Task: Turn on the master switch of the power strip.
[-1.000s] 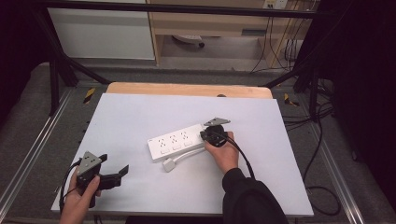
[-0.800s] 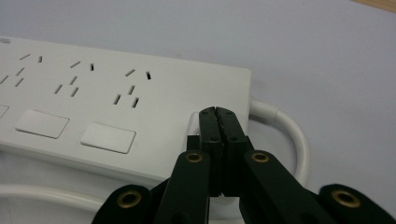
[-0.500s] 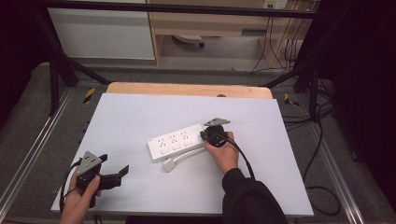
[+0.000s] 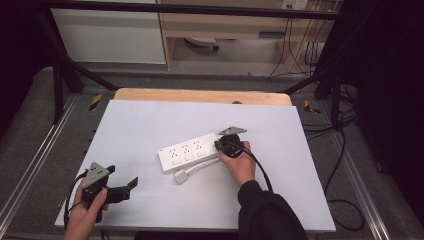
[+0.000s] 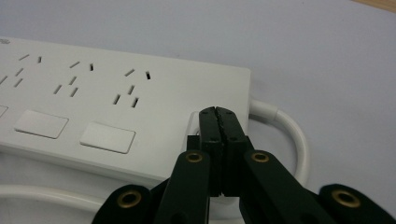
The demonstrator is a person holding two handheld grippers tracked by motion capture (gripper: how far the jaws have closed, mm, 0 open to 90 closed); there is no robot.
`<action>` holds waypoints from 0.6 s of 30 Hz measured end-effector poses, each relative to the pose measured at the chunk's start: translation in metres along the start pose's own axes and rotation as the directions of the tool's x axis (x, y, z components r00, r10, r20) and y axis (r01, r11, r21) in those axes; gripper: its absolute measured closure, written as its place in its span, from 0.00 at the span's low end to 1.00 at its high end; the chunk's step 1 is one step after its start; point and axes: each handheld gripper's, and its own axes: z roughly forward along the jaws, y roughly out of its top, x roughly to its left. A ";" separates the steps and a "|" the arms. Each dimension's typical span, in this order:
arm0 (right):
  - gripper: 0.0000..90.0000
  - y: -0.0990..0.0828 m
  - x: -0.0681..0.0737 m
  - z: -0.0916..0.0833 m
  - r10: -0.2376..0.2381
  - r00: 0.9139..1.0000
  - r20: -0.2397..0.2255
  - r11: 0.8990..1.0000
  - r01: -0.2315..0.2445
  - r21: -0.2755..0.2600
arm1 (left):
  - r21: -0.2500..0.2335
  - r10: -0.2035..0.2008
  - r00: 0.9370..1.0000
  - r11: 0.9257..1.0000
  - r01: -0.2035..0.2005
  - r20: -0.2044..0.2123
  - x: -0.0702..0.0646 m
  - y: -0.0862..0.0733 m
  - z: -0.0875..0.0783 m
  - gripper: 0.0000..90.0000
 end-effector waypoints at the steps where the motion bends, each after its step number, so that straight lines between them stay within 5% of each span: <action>1: 1.00 0.000 0.000 0.000 0.000 1.000 0.000 1.000 0.000 0.000 | 0.000 0.000 1.000 1.000 0.000 0.000 0.000 0.000 0.000 0.08; 18: 1.00 0.001 0.000 0.001 -0.008 1.000 -0.005 1.000 0.008 0.006 | 0.001 -0.002 1.000 1.000 0.002 0.001 0.000 0.000 0.001 0.08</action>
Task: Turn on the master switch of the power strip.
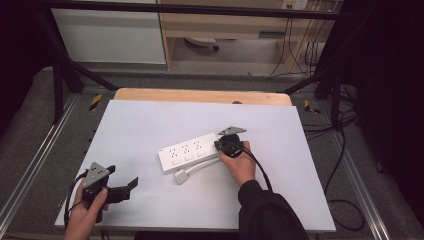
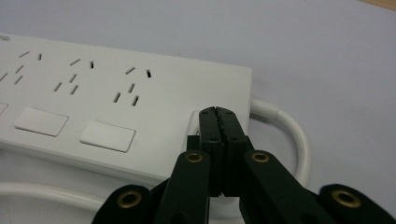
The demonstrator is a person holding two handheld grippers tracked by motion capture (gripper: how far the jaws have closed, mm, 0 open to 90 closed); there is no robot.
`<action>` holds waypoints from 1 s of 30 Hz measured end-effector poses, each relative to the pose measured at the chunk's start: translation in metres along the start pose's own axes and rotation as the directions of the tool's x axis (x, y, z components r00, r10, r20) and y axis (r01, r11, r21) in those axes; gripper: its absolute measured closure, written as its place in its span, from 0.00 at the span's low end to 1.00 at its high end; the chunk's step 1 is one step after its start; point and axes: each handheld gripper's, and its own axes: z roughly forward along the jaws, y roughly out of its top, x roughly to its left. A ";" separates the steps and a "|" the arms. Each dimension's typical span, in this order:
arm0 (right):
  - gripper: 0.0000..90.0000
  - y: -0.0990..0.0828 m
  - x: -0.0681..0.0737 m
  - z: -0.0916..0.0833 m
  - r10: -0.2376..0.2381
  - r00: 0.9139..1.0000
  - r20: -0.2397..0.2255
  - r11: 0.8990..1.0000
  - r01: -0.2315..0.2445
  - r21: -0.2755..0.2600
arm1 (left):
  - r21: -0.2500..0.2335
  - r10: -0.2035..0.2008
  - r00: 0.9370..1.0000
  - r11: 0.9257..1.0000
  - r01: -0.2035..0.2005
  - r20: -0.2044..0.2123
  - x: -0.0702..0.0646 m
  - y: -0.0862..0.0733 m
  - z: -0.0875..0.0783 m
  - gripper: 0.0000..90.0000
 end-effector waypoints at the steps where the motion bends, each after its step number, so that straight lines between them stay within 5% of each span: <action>1: 1.00 0.000 0.000 0.000 -0.001 1.000 -0.001 1.000 0.001 -0.001 | 0.000 0.000 1.000 1.000 0.000 0.000 0.000 0.000 0.000 0.08; 30: 1.00 0.005 0.002 0.002 -0.005 1.000 0.019 1.000 0.005 0.018 | 0.006 0.003 1.000 1.000 -0.003 0.007 -0.001 0.000 0.000 0.08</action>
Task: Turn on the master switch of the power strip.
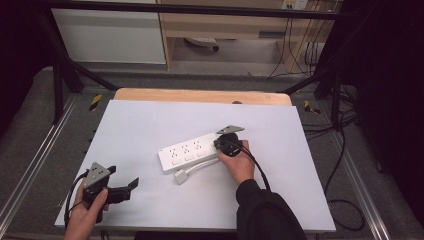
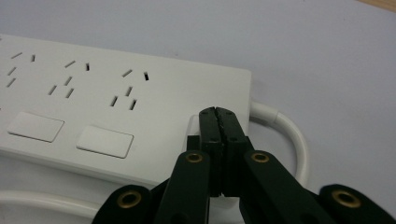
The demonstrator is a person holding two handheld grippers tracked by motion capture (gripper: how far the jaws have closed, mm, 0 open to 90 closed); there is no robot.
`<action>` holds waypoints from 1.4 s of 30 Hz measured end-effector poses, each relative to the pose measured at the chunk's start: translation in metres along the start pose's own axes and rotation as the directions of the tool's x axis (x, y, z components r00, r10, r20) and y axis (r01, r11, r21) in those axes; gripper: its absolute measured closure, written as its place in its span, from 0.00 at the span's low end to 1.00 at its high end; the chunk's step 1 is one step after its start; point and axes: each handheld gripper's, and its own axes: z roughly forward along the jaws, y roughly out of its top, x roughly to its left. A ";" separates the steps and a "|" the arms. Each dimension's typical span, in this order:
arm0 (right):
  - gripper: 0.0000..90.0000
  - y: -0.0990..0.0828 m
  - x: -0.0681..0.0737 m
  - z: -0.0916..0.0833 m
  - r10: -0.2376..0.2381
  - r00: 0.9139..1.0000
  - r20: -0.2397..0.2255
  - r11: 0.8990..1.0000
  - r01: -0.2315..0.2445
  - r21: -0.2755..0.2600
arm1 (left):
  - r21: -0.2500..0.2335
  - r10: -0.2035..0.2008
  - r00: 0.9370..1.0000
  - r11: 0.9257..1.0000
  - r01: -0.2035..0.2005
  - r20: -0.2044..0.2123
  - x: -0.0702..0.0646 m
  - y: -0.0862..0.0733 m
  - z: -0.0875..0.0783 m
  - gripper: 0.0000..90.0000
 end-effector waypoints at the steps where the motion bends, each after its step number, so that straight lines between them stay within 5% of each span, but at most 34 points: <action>1: 1.00 0.000 0.000 0.000 -0.001 1.000 0.000 1.000 0.001 0.002 | 0.000 0.000 1.000 1.000 0.000 -0.001 0.000 0.000 0.000 0.08; 16: 1.00 0.000 0.001 0.000 -0.025 1.000 -0.006 1.000 0.025 0.004 | 0.002 -0.002 1.000 1.000 0.002 -0.001 0.000 0.000 -0.001 0.08; 28: 0.99 0.008 -0.001 -0.011 0.013 0.999 -0.042 0.998 -0.015 -0.053 | 0.002 -0.007 1.000 1.000 0.007 -0.011 0.001 -0.001 0.000 0.08; 33: 0.84 0.013 -0.003 -0.012 0.050 0.998 -0.037 0.996 -0.052 -0.066 | 0.001 -0.007 1.000 1.000 0.007 -0.012 0.001 -0.001 0.000 0.08; 42: 0.33 0.024 -0.004 -0.016 0.076 0.997 -0.010 0.994 -0.077 -0.077 | -0.005 -0.008 1.000 1.000 0.008 -0.012 0.001 0.000 -0.001 0.08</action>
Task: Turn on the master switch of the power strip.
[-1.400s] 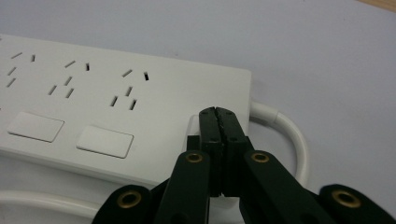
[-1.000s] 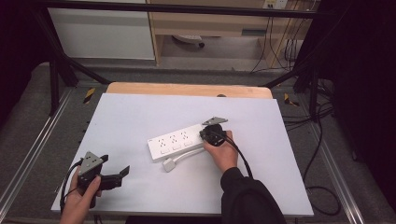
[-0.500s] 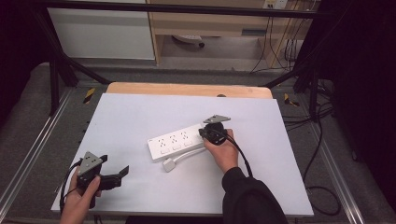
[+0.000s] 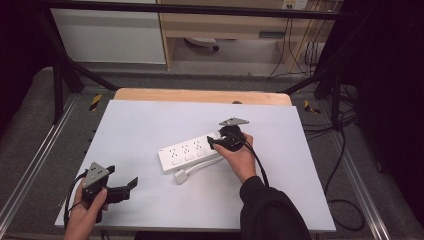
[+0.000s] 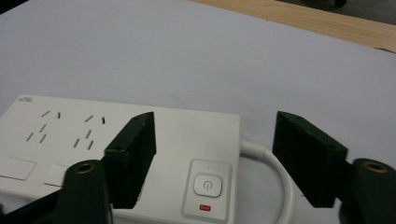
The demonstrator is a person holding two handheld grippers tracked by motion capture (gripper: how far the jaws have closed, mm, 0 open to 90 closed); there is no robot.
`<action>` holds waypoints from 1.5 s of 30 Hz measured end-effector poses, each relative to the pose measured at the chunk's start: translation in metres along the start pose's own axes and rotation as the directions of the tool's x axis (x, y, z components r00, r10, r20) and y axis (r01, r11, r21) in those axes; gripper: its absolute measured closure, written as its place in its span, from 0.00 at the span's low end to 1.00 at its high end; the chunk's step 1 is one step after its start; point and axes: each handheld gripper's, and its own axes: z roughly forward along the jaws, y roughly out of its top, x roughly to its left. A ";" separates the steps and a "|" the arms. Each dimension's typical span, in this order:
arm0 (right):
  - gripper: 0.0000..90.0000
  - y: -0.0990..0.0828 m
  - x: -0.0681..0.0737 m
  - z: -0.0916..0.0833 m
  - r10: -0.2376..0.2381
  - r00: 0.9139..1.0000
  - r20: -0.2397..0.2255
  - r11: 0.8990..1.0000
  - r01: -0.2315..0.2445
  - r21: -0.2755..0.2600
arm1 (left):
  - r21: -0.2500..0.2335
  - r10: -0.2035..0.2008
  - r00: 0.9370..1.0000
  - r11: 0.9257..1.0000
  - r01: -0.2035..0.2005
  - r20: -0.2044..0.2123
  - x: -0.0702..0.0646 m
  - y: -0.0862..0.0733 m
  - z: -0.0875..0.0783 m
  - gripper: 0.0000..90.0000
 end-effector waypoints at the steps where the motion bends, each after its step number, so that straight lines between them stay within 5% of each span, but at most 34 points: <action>1: 0.30 0.002 0.000 -0.001 0.003 1.000 -0.001 1.000 -0.003 -0.003 | 0.000 0.000 1.000 1.000 0.000 0.001 0.000 0.000 0.000 0.08; 7: 0.15 0.008 0.000 -0.006 0.005 1.000 -0.005 1.000 -0.005 -0.010 | 0.000 0.005 1.000 1.000 -0.005 0.003 0.001 0.000 -0.001 0.07; 18: 0.06 0.011 -0.005 -0.013 0.009 1.000 -0.012 1.000 -0.009 -0.006 | -0.001 0.007 1.000 1.000 -0.007 0.004 0.000 0.000 -0.001 0.07; 45: 0.07 0.009 -0.024 -0.050 0.000 1.000 -0.020 0.998 -0.001 -0.067 | -0.004 0.005 1.000 1.000 -0.005 0.008 0.000 0.000 -0.001 0.07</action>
